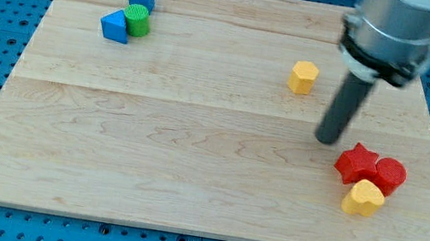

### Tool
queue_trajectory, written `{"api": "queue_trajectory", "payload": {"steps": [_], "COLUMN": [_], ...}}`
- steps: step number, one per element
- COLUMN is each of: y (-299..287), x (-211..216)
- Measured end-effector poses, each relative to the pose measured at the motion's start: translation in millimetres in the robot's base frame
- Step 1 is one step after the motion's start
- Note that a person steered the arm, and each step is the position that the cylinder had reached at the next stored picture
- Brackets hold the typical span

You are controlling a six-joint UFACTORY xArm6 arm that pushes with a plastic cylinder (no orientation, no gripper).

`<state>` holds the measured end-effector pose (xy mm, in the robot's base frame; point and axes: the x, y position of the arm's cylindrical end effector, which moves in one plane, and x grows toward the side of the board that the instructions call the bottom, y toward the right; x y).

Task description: Push the yellow hexagon diagonally above the red star

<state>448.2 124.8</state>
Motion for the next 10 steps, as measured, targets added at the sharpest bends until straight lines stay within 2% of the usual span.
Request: {"api": "queue_trajectory", "payload": {"steps": [1, 2, 3, 4, 5, 6, 8, 9, 10], "y": [-100.8, -113.5, -42.3, 1.7, 55.2, 64.5, 59.7, 16.5, 14.0], "x": [-46.2, -99.3, -114.1, -100.9, -45.9, 1.6, -82.3, -76.8, -30.3]}}
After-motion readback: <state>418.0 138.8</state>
